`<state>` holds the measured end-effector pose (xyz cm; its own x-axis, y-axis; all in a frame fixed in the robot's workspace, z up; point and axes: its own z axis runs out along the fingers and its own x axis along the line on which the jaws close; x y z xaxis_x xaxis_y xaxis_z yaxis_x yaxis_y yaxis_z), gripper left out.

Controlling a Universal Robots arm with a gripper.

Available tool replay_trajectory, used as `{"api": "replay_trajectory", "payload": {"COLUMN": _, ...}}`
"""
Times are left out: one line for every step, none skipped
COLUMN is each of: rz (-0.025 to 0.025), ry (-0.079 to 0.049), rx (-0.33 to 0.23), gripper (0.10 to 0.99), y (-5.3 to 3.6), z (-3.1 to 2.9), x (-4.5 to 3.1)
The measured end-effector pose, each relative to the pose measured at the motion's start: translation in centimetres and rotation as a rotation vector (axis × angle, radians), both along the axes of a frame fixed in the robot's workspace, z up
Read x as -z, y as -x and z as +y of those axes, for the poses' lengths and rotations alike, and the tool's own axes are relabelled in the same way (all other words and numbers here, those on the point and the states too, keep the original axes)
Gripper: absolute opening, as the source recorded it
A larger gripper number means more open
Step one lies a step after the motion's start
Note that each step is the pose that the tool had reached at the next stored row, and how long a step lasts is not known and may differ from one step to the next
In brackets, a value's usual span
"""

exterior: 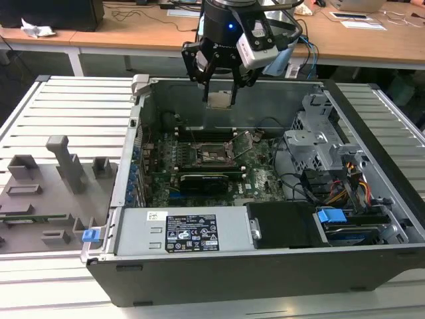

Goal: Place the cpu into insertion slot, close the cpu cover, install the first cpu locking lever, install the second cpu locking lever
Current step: 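Place the cpu into insertion slot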

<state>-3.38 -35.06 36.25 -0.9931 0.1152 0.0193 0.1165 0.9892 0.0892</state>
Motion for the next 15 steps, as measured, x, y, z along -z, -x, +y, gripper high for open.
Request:
{"api": "replay_trajectory", "payload": {"rz": 0.0000, "ry": 0.000, "rx": 0.001, "gripper": 0.525, "y": 0.04, "z": 0.00, "x": 0.00}}
{"api": "replay_trajectory", "payload": {"rz": 0.0000, "ry": 0.000, "rx": 0.002, "gripper": 0.525, "y": 0.06, "z": 0.00, "x": 0.00}}
{"api": "replay_trajectory", "payload": {"rz": 0.0000, "ry": 0.000, "rx": 0.002, "gripper": 0.525, "y": 0.09, "z": 0.00, "x": 0.00}}
{"api": "replay_trajectory", "payload": {"rz": 0.0000, "ry": 0.000, "rx": 0.004, "gripper": 0.525, "y": 0.14, "z": 0.00, "x": 0.00}}
{"api": "replay_trajectory", "payload": {"rz": 0.0000, "ry": 0.000, "rx": 0.005, "gripper": 0.525, "y": 0.17, "z": 0.00, "x": 0.00}}
{"api": "replay_trajectory", "payload": {"rz": 0.0000, "ry": 0.000, "rx": 0.006, "gripper": 0.525, "y": 0.18, "z": 0.00, "x": 0.00}}
{"api": "replay_trajectory", "payload": {"rz": 0.0000, "ry": 0.000, "rx": 0.010, "gripper": 0.525, "y": 0.19, "z": 0.00, "x": 0.01}}
{"api": "replay_trajectory", "payload": {"rz": 0.0000, "ry": 0.000, "rx": 0.013, "gripper": 0.525, "y": 0.19, "z": 0.00, "x": 0.01}}
{"api": "replay_trajectory", "payload": {"rz": 0.0000, "ry": 0.000, "rx": 0.014, "gripper": 0.525, "y": 0.19, "z": 0.00, "x": 0.01}}
{"api": "replay_trajectory", "payload": {"rz": 0.0001, "ry": 0.000, "rx": 0.016, "gripper": 0.525, "y": 0.20, "z": 0.00, "x": 0.01}}
{"api": "replay_trajectory", "payload": {"rz": 0.0000, "ry": 0.000, "rx": 0.017, "gripper": 0.525, "y": 0.20, "z": 0.00, "x": 0.01}}
{"api": "replay_trajectory", "payload": {"rz": 0.0000, "ry": 0.000, "rx": 0.019, "gripper": 0.525, "y": 0.21, "z": 0.00, "x": 0.01}}
{"api": "replay_trajectory", "payload": {"rz": 0.0000, "ry": 0.000, "rx": 0.020, "gripper": 0.525, "y": 0.21, "z": 0.00, "x": 0.01}}
{"api": "replay_trajectory", "payload": {"rz": 0.0000, "ry": 0.000, "rx": 0.023, "gripper": 0.525, "y": 0.22, "z": 0.00, "x": 0.02}}
{"api": "replay_trajectory", "payload": {"rz": 0.0000, "ry": 0.000, "rx": 0.024, "gripper": 0.525, "y": 0.22, "z": 0.00, "x": 0.03}}
